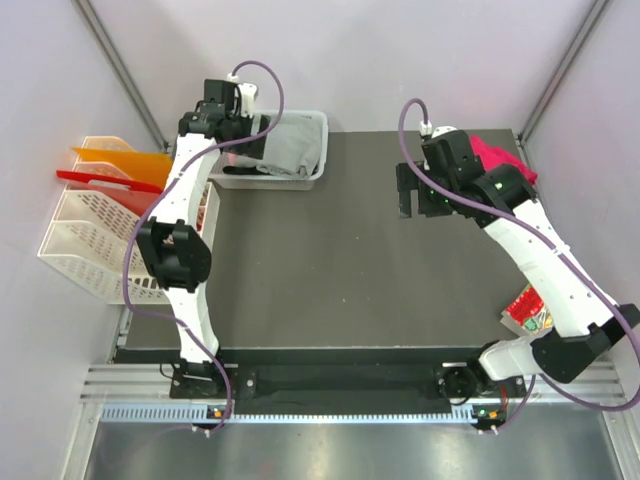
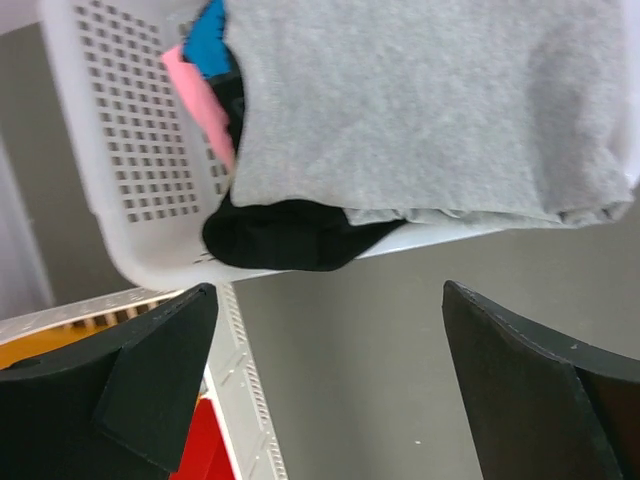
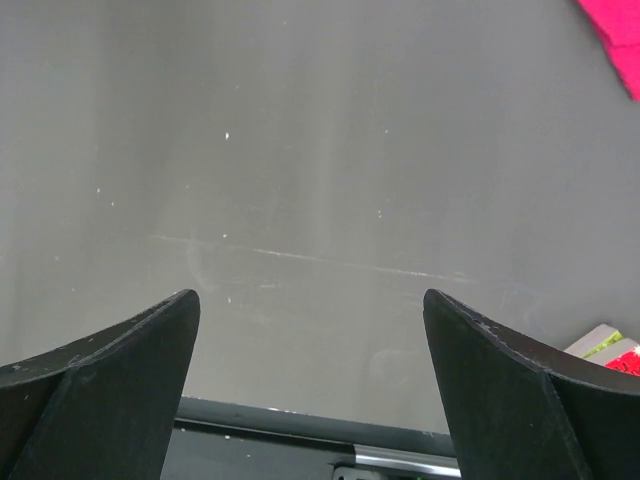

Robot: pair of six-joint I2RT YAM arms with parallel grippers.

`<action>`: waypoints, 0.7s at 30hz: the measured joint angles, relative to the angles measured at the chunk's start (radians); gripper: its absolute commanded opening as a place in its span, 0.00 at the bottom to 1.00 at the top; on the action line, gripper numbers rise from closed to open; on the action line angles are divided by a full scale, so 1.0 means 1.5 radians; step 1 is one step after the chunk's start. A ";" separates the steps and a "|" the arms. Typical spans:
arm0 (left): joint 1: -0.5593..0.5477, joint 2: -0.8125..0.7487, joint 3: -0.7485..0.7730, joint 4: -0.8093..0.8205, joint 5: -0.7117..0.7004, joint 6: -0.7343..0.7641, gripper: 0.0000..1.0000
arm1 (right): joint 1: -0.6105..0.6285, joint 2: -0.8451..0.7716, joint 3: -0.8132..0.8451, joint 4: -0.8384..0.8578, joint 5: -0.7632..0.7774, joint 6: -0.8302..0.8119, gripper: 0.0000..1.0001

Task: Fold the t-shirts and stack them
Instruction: Grab crumpled tshirt from bin with the left arm

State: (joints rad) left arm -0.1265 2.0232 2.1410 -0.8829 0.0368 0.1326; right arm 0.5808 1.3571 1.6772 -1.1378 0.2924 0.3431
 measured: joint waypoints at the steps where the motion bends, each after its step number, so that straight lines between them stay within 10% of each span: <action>1: 0.000 0.000 0.000 0.002 -0.013 0.000 0.99 | 0.000 0.007 0.000 0.000 -0.004 -0.003 0.93; 21: 0.000 0.243 0.135 0.129 -0.027 -0.017 0.99 | 0.001 -0.068 -0.074 0.025 -0.015 0.037 0.93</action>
State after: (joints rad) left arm -0.1268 2.3871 2.3436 -0.6888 -0.0040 0.1078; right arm 0.5823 1.2552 1.5661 -1.0996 0.2703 0.3985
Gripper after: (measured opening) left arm 0.990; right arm 0.935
